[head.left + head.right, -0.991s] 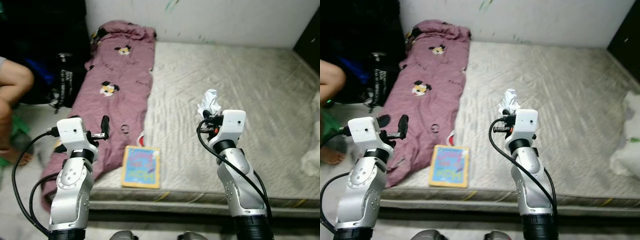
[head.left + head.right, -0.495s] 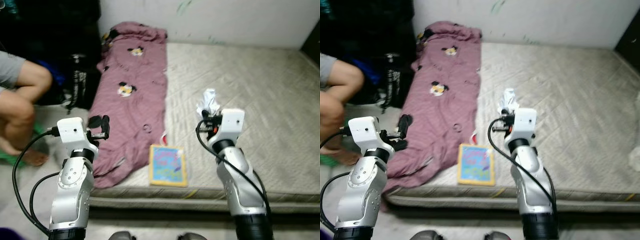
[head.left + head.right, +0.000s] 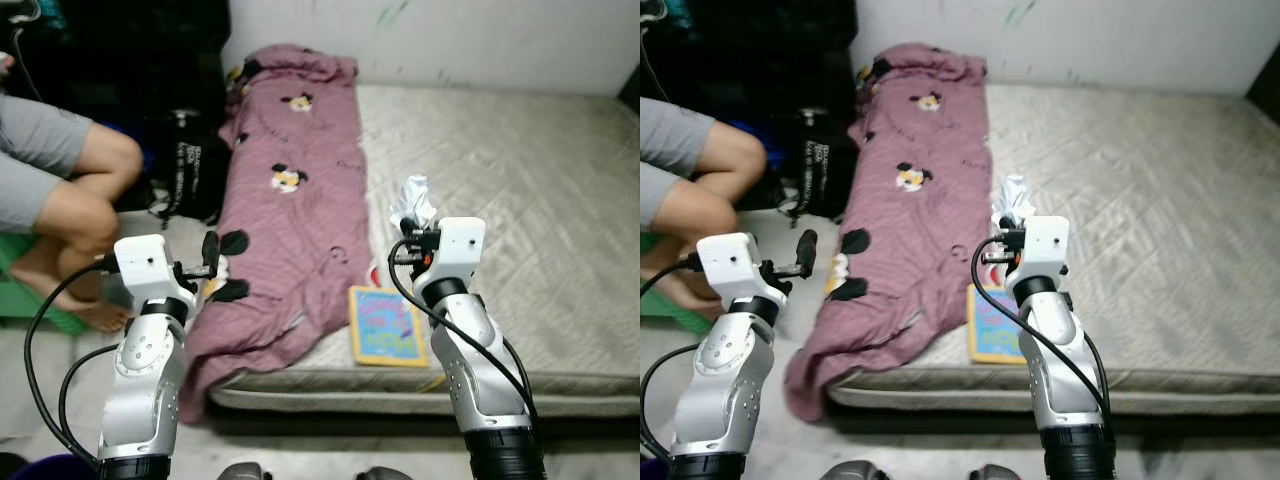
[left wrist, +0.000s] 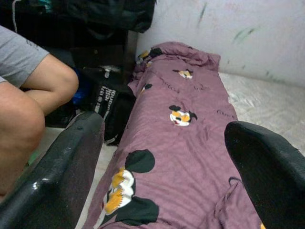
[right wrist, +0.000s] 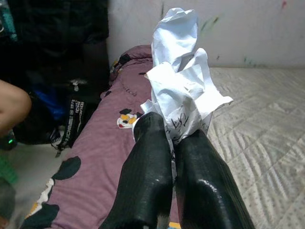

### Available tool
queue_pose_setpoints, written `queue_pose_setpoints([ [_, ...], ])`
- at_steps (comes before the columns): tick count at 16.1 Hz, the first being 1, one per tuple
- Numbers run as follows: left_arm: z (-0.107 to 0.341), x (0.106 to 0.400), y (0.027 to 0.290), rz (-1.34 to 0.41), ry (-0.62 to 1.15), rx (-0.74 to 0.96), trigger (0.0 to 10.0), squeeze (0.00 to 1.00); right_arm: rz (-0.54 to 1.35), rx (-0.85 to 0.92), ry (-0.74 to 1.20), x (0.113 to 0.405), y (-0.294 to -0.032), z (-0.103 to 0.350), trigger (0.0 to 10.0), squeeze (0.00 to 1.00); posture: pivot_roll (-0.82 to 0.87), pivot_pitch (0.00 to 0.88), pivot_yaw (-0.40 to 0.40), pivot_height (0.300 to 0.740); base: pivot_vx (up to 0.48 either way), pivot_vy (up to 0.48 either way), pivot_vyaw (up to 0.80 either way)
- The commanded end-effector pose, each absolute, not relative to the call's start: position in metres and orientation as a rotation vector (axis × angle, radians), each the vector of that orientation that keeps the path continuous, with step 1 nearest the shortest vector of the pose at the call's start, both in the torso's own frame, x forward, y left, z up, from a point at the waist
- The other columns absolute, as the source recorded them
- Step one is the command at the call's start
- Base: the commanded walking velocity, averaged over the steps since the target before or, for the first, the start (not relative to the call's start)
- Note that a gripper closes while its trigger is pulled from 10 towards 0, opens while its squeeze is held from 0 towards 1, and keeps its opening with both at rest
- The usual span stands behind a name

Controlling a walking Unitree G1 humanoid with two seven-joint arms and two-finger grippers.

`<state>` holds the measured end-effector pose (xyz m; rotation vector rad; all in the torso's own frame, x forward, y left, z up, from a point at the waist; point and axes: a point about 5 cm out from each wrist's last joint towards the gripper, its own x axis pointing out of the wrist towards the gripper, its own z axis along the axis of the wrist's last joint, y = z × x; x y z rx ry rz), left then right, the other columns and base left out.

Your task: Clean up the room

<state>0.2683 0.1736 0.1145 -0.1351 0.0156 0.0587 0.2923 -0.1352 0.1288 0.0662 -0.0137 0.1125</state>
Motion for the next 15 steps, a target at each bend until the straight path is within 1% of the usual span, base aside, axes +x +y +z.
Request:
queue_pose_setpoints([
  [1, 0.1176, 0.2695, 0.1666, 0.037, 0.005, -0.131, 10.0, 0.00, 0.087, 0.055, -0.014, 0.2915, -0.1442, 0.1286, 10.0, 0.00, 0.05, 0.000, -0.009, 0.740, 0.000, 0.480, 0.00],
  [2, 0.1185, 0.2692, 0.1666, 0.039, -0.003, -0.130, 10.0, 0.00, 0.087, 0.055, -0.014, 0.2915, -0.1442, 0.1286, 10.0, 0.00, 0.05, 0.000, -0.009, 0.740, 0.000, 0.285, 0.00],
  [6, 0.1224, 0.2686, 0.1655, 0.028, -0.037, -0.111, 10.0, 0.00, 0.105, 0.033, -0.022, 0.2923, -0.1418, 0.1291, 10.0, 0.00, 0.05, 0.000, -0.009, 0.740, 0.000, 0.000, 0.00],
  [15, 0.1230, 0.2679, 0.1645, 0.024, -0.043, -0.088, 10.0, 0.00, 0.128, 0.026, -0.025, 0.2925, -0.1382, 0.1289, 10.0, 0.00, 0.06, 0.000, -0.010, 0.740, 0.000, 0.000, 0.80],
])
